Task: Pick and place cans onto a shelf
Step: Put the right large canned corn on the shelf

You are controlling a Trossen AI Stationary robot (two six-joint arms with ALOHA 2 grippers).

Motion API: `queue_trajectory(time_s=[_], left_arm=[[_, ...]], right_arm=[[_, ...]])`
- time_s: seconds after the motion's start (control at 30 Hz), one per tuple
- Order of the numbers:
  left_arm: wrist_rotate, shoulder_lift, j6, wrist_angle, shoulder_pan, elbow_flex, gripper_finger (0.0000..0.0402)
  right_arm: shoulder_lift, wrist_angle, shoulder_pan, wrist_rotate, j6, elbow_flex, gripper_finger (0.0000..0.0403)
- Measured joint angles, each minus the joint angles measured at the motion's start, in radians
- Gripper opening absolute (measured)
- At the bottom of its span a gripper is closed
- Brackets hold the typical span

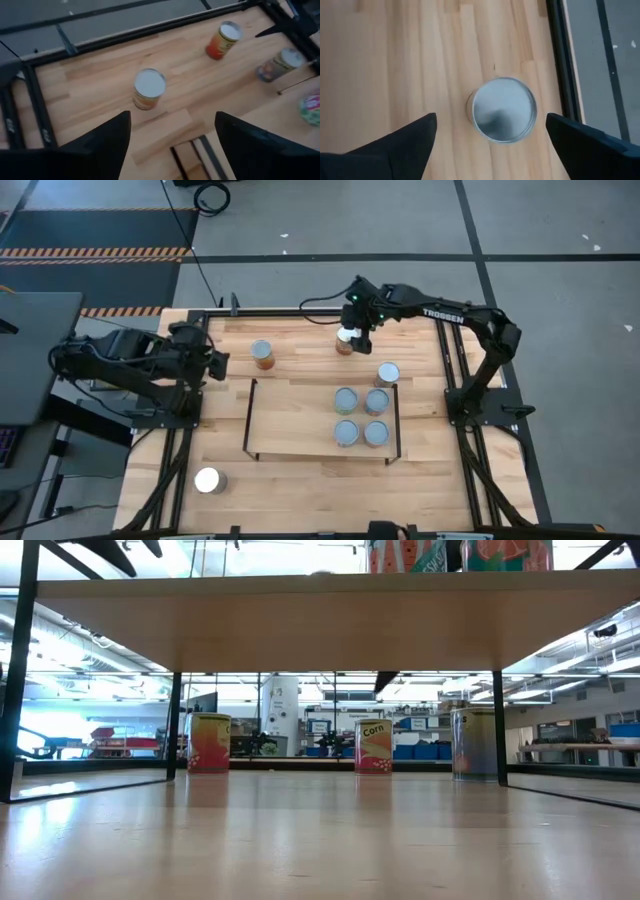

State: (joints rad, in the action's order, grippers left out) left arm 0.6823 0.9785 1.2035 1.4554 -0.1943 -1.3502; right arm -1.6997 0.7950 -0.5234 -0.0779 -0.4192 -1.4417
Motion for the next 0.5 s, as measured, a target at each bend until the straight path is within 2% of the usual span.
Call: queue_trajectory(time_s=[0.27,0.5], left_arm=[[0.006,-0.018,-0.176,-0.002,0.098,0.000,0.0294],[-0.017,-0.026,-0.330,-0.026,0.193,0.000,0.0293]], right_arm=[[-0.002,-0.140,-0.024,-0.051,0.021,0.054,0.0397],[-0.092,-0.155,-0.026,-0.054,0.077,0.035,0.0399]])
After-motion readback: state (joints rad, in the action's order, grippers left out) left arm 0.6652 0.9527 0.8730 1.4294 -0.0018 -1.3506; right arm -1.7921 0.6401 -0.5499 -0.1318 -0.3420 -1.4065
